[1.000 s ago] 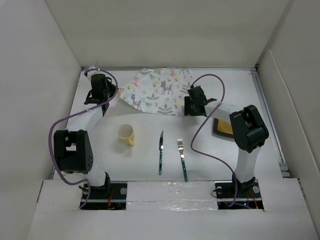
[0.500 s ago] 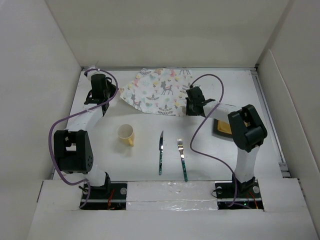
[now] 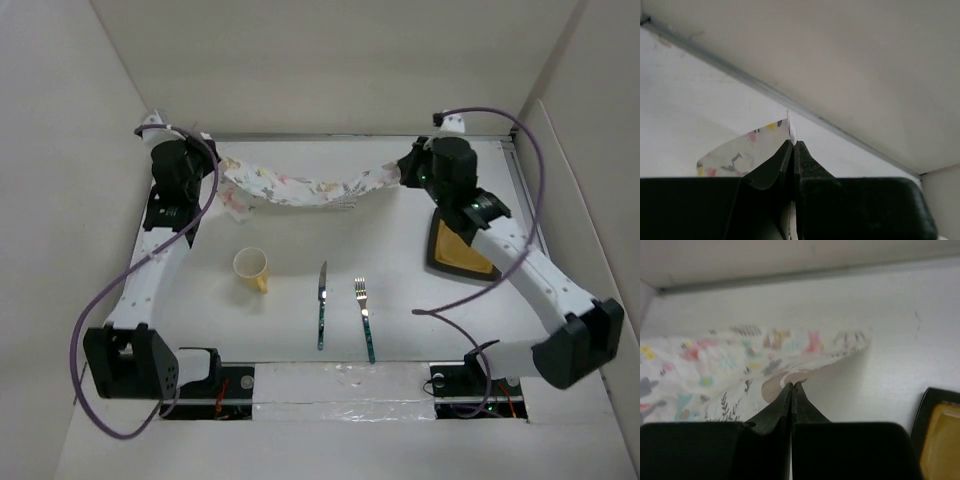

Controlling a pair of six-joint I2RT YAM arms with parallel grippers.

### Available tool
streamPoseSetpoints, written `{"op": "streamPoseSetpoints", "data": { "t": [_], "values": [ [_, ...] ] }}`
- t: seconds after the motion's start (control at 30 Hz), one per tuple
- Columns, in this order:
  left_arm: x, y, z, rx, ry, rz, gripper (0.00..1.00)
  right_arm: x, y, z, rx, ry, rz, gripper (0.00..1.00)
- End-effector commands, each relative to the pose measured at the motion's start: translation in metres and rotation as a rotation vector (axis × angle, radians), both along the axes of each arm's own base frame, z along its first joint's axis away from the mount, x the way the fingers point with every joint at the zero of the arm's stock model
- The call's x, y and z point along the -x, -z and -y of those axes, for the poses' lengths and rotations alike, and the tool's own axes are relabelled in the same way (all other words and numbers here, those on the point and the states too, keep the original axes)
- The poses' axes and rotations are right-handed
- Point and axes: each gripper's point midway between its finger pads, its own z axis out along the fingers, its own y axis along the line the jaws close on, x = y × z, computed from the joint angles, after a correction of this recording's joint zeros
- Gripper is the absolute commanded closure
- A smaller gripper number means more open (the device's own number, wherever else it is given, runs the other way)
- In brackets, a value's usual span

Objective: Set the dinner table for one person

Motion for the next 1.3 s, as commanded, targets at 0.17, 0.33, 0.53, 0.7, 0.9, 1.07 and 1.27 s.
{"op": "streamPoseSetpoints", "data": {
  "t": [0.17,0.33,0.53,0.7,0.9,1.07,1.27],
  "values": [
    [0.060,-0.140,-0.004,-0.004,0.003,0.375,1.00,0.043,-0.132,0.029,-0.072,0.010,0.274,1.00],
    [0.030,-0.132,-0.008,-0.037,-0.022,0.327,1.00,0.017,-0.142,0.029,-0.074,0.013,0.286,1.00],
    [-0.037,-0.104,-0.016,-0.071,-0.077,0.202,1.00,-0.059,-0.121,0.013,-0.076,-0.015,0.232,1.00],
    [-0.061,-0.140,-0.021,-0.087,-0.111,0.222,1.00,-0.089,-0.165,0.012,-0.103,-0.030,0.280,1.00],
    [-0.045,-0.130,-0.019,-0.062,-0.100,0.236,1.00,-0.082,-0.146,0.019,-0.092,-0.026,0.256,1.00],
    [-0.025,-0.042,-0.016,0.003,-0.096,0.105,1.00,-0.077,-0.065,0.029,-0.106,-0.018,0.128,1.00],
    [0.003,0.082,0.004,0.136,-0.029,-0.094,1.00,-0.062,0.050,0.050,-0.171,0.023,-0.039,1.00]
  ]
}}
